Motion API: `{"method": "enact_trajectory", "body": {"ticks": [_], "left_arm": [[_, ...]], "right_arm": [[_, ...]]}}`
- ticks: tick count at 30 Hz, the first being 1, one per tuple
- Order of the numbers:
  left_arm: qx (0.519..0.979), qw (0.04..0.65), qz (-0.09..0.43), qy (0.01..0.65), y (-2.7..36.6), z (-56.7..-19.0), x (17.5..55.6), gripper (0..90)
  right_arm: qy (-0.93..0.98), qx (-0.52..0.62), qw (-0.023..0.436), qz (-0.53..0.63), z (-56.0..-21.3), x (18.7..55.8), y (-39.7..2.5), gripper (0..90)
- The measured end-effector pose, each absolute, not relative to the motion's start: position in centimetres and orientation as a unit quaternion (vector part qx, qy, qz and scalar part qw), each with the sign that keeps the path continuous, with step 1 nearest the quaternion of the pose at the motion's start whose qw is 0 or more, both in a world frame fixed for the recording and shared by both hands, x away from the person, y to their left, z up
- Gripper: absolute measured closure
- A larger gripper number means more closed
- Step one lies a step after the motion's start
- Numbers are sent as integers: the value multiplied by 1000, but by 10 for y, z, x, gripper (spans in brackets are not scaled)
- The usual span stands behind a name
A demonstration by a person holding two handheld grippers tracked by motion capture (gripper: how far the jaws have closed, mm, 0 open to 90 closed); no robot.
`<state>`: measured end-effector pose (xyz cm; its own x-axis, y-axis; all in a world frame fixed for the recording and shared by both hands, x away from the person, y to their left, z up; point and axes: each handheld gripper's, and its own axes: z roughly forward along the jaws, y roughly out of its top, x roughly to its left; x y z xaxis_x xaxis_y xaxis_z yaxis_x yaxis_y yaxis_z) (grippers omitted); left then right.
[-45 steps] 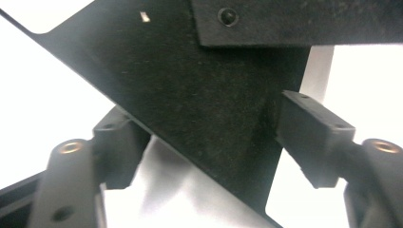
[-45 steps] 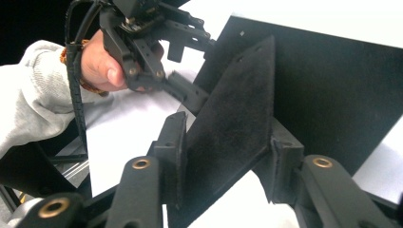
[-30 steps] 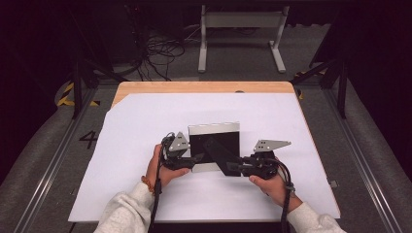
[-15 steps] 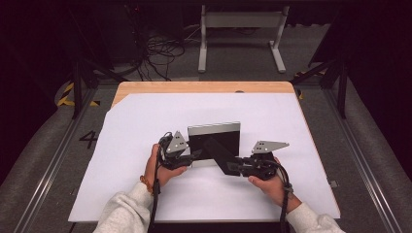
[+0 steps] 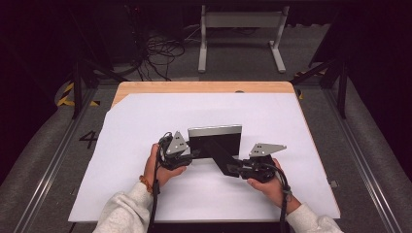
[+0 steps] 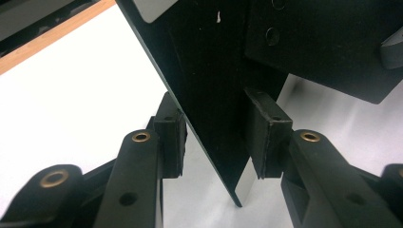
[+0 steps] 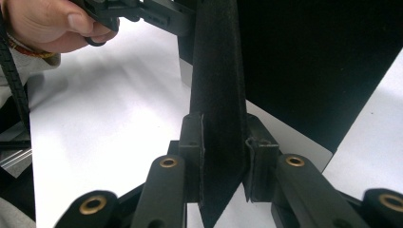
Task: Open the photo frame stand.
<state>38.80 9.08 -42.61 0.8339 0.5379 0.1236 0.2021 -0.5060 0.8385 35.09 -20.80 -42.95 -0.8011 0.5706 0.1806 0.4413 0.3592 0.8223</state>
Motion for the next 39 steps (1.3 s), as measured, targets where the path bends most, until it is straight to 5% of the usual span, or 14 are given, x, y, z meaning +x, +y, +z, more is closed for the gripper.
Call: {"method": "enact_trajectory", "body": {"ticks": [39], "left_arm": [[853, 442, 198, 193, 92, -422, 373, 671]], "right_arm": [[856, 265, 89, 436, -434, 333, -204, 770]]}}
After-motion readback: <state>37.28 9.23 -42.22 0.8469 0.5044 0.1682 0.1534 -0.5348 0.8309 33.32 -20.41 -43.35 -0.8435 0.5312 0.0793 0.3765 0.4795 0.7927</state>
